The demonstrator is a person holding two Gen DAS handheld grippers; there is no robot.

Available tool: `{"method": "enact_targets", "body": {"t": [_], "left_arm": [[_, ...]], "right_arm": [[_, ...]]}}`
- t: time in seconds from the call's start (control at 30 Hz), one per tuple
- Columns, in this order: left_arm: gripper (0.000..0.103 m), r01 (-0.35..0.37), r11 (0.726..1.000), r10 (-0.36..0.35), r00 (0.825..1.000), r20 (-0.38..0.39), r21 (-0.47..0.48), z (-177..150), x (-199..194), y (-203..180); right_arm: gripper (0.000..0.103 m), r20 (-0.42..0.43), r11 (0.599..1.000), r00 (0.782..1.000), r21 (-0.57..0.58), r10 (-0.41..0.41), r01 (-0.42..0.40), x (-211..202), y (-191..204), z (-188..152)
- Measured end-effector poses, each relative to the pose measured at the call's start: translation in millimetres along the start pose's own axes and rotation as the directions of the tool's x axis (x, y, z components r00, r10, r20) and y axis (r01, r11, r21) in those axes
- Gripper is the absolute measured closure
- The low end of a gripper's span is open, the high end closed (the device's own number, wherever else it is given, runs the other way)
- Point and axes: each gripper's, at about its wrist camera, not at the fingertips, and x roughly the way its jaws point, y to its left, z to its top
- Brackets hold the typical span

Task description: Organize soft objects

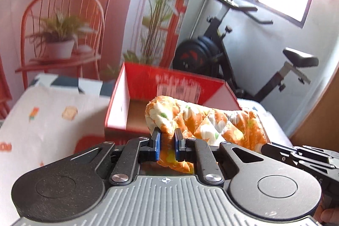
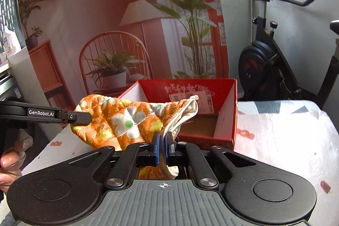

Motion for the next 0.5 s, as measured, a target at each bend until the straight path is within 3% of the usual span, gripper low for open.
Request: {"method": "enact_targets", "body": {"t": [0.17,0.3,0.5], "left_arm": [[0.089,-0.025,1.000,0.025,0.996,0.083,0.002,36,16,-4],[0.089,-0.084,0.996,0.077,0.980,0.181,0.035,59,35,-13],[0.089,-0.088,0.996,0.087,0.986,0.145,0.000,80,70,-14]], "right_arm": [[0.098,0.066,0.996,0.997,-0.084,-0.026,0.031,20,6,33],[0.098,0.088,0.988,0.994,-0.130,-0.069,0.080,50,7,53],[0.098,0.081,0.978,0.988,-0.157,-0.129,0.141,96,1,64]]}}
